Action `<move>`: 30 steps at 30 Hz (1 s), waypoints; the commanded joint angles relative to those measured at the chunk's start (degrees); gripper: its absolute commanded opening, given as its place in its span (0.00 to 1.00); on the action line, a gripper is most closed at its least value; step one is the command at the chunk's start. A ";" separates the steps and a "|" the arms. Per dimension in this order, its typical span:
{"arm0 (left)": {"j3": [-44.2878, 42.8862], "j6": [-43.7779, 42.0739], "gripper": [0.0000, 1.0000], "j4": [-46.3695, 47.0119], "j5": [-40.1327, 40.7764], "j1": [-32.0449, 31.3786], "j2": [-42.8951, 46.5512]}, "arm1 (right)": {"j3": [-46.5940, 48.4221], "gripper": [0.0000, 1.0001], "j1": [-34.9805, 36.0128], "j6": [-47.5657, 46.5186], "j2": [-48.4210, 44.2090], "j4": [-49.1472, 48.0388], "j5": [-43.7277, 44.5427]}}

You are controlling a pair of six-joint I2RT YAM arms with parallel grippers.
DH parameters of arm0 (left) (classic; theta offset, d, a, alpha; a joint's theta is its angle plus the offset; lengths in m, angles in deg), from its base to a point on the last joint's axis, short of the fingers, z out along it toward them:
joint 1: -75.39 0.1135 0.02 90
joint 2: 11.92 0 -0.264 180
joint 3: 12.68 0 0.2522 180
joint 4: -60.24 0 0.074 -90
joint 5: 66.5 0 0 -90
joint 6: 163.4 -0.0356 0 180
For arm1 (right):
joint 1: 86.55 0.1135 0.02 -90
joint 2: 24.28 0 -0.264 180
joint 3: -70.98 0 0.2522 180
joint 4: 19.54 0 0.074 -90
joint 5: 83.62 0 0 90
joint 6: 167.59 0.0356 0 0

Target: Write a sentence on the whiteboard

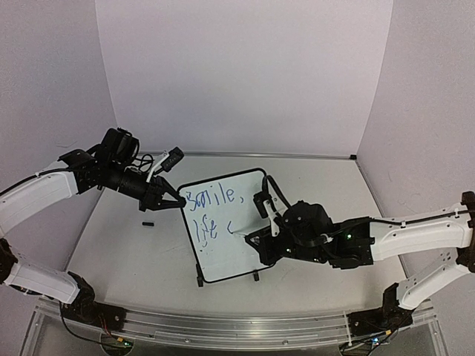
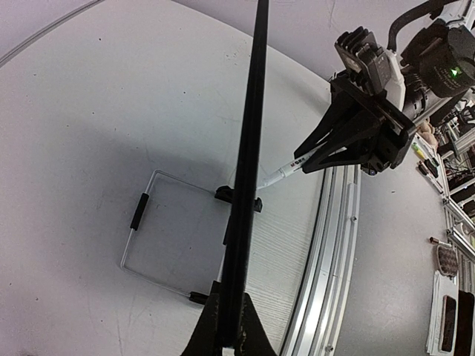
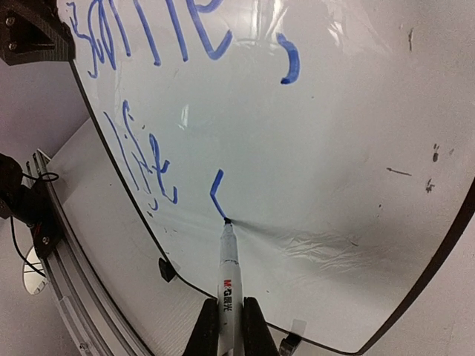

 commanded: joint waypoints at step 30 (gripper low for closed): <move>-0.54 -1.46 0.00 1.53 3.48 0.75 0.08 | 4.51 0.00 -0.34 -3.08 0.20 -0.27 2.24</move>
